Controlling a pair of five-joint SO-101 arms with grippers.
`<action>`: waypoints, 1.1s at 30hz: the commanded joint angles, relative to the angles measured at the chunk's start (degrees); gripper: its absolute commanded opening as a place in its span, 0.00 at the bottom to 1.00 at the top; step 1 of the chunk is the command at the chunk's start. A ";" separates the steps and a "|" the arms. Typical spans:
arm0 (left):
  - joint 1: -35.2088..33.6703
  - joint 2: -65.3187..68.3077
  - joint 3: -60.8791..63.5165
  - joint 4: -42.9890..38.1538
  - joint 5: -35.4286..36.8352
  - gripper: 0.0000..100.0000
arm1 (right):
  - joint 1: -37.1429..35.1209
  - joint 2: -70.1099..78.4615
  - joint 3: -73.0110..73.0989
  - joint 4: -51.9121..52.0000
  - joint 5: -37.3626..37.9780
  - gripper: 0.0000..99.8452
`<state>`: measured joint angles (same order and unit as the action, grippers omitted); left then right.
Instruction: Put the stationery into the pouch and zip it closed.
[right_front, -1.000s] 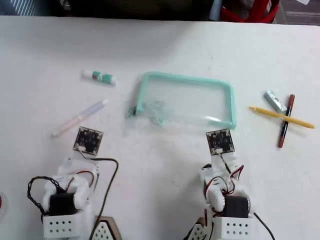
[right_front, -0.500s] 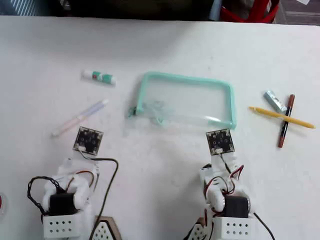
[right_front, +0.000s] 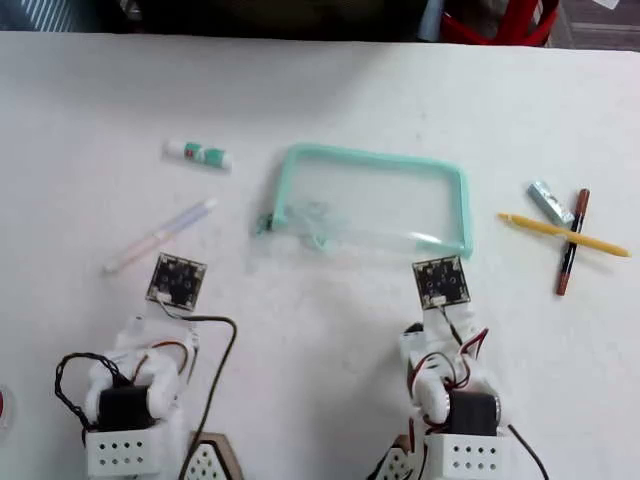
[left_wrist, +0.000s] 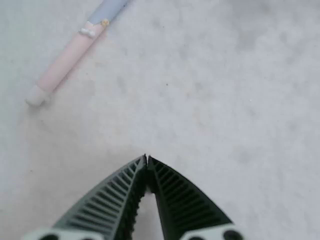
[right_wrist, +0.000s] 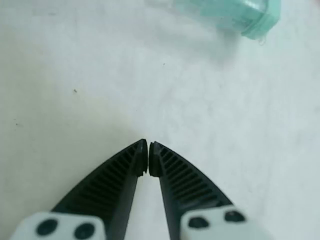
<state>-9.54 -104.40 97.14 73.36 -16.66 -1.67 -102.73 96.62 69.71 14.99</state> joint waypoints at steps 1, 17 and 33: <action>0.04 -0.13 -0.18 0.18 0.00 0.03 | -0.66 -0.40 0.26 -3.56 -0.26 0.02; -0.04 -0.13 -0.18 0.18 0.18 0.03 | -7.87 -0.40 0.26 -5.76 -0.09 0.02; 8.22 -0.13 -16.44 -13.27 0.35 0.03 | -7.87 -0.31 0.26 -0.57 -0.26 0.02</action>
<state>-3.30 -104.13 88.79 65.89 -16.66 -9.23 -102.73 96.62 69.10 14.99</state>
